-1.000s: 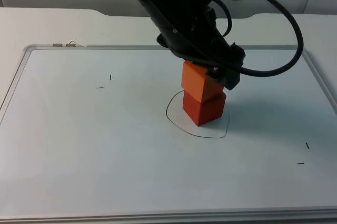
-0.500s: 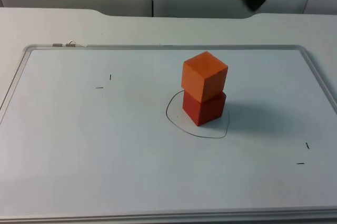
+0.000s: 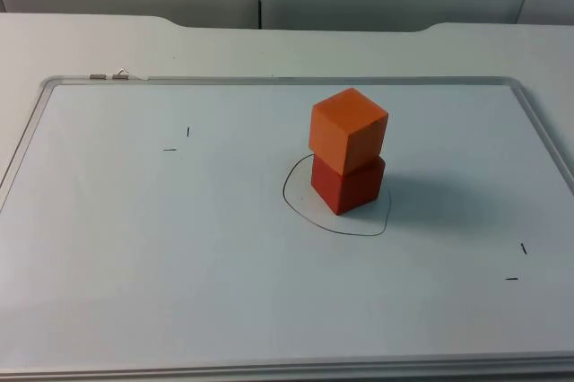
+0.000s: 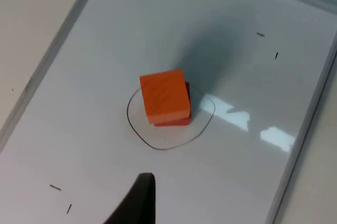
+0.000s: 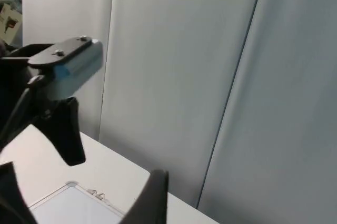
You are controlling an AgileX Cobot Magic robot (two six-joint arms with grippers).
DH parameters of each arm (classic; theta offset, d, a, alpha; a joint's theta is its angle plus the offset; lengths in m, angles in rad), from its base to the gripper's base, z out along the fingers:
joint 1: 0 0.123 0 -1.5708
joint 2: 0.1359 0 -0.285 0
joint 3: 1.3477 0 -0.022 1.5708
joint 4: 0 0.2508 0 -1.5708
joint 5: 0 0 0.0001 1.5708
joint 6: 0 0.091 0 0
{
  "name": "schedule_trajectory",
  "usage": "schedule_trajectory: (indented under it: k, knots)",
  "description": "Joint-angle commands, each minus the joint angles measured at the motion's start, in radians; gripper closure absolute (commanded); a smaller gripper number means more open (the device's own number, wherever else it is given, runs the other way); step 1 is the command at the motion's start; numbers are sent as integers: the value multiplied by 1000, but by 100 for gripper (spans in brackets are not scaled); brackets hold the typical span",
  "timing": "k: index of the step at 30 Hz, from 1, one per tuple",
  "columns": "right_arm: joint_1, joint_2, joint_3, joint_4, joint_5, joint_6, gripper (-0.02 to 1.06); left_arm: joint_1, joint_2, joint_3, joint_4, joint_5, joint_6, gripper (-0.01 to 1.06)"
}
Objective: Pick up one cube with the left hand and another cube with the right hand. First place the cube in the right hand at the target position, then stack the cube in the left hand on top.
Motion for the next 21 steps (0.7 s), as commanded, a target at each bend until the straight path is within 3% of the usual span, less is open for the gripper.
schedule_trajectory:
  k: [1, 11, 18, 21]
  knots:
    - [4, -2, 3, 1, -2, -6, 15, -6, -63, 70, 3, -33, -5, 0]
    - [4, -2, 3, 7, 2, -6, 15, -6, -485, 558, 14, -224, -52, 0]
    - [4, -2, 3, 7, 2, -6, 15, -6, -877, 829, 23, -236, -157, 0]
    - [4, -2, 3, 7, 6, -6, 15, -6, -988, 888, 25, -236, -200, 0]
